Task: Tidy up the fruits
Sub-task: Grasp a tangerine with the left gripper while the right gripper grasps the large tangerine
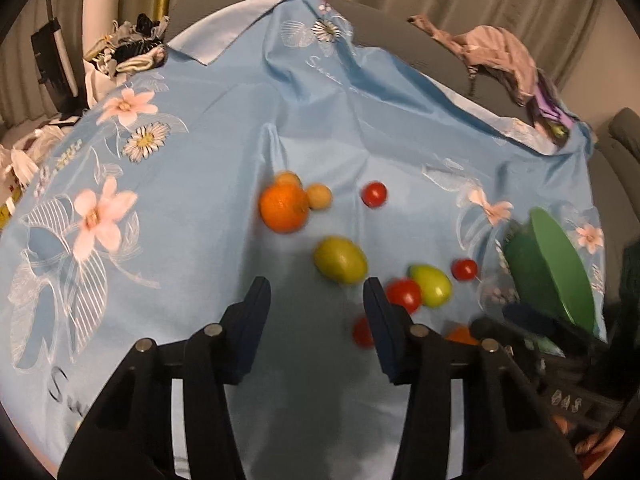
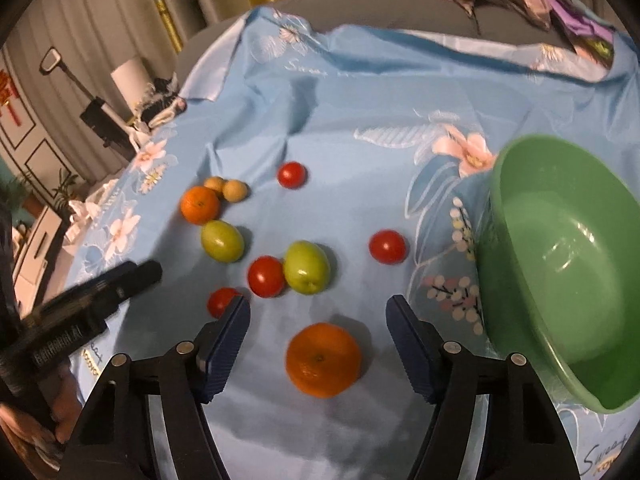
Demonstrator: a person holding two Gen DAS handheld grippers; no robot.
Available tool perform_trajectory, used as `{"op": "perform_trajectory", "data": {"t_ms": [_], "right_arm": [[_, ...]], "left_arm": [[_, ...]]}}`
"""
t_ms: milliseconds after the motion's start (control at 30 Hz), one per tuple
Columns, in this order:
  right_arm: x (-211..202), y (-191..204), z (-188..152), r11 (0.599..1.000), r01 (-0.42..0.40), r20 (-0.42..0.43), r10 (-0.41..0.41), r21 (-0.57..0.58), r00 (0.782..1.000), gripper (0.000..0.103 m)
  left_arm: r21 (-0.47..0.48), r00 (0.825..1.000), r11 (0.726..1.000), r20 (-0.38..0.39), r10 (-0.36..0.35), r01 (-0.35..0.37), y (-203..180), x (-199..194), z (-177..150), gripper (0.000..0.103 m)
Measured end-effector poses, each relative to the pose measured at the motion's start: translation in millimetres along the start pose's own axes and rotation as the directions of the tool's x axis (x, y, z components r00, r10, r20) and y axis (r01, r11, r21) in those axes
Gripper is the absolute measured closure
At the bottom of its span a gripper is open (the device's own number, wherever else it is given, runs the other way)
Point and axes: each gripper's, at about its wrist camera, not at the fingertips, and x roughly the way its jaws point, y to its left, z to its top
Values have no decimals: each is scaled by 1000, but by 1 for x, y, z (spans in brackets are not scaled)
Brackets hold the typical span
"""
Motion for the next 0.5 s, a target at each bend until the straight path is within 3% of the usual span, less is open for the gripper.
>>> {"op": "perform_trajectory", "data": {"t_ms": [167, 233, 500], "right_arm": [[3, -12, 0, 999, -34, -34, 35, 43, 999, 31], [8, -14, -2, 999, -20, -64, 23, 47, 998, 31], [21, -12, -8, 1000, -12, -128, 13, 14, 992, 31]], "left_arm": [[-12, 999, 1000, -35, 12, -13, 1, 21, 32, 56], [7, 997, 998, -52, 63, -62, -1, 34, 41, 56], [32, 984, 991, -118, 132, -129, 4, 73, 47, 55]]}}
